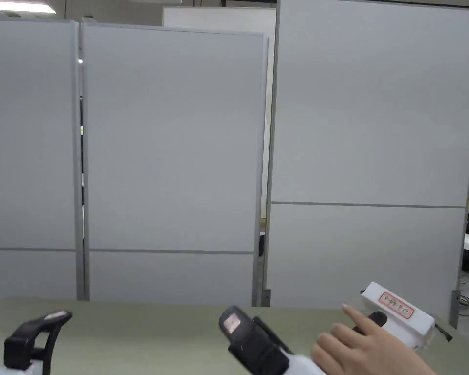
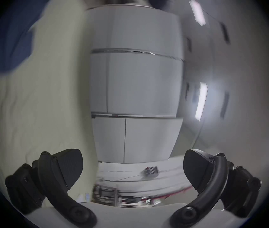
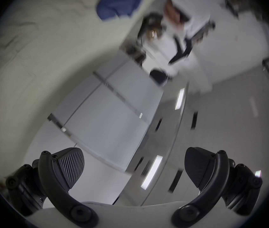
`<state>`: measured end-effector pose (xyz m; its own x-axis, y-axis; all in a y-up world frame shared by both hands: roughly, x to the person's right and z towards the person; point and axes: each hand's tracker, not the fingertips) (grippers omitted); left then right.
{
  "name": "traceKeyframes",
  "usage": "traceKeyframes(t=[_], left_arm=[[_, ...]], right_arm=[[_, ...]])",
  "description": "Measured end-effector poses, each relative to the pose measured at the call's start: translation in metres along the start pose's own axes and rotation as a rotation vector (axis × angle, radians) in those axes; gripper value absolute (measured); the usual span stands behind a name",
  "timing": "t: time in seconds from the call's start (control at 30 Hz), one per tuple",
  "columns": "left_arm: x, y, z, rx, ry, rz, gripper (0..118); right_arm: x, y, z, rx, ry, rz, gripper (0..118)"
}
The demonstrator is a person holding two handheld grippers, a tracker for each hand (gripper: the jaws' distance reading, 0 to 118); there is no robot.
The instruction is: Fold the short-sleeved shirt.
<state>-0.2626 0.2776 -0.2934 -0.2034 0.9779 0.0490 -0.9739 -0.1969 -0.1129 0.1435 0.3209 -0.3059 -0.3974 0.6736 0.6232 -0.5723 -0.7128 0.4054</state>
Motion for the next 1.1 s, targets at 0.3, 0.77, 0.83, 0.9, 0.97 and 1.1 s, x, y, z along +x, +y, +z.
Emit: traceKeyframes(t=[0.3, 0.77, 0.83, 0.9, 0.97, 1.1], left_arm=[[0.102, -0.112, -0.007, 0.109, 0.29, -1.614, 118], [0.108, -0.174, 0.01, 0.24, 0.069, -1.708, 118], [0.106, -0.168, 0.009, 0.26, 0.106, -1.689, 118], [0.105, -0.164, 0.008, 0.264, 0.118, -1.692, 118], [0.104, -0.16, 0.009, 0.263, 0.136, -1.701, 118], [0.101, -0.159, 0.008, 0.263, 0.147, -1.714, 118]], right_arm=[[0.006, -0.025, 0.02, -0.207, -0.143, -0.272, 118], [0.033, -0.141, 0.027, -0.976, -0.182, -2.13, 118], [0.016, -0.137, 0.03, -1.065, -0.179, -2.281, 118], [0.003, -0.128, 0.033, -1.104, -0.168, -2.291, 118], [-0.002, -0.115, 0.033, -1.102, -0.114, -2.259, 118], [-0.013, -0.102, 0.027, -1.095, -0.048, -2.208, 118]])
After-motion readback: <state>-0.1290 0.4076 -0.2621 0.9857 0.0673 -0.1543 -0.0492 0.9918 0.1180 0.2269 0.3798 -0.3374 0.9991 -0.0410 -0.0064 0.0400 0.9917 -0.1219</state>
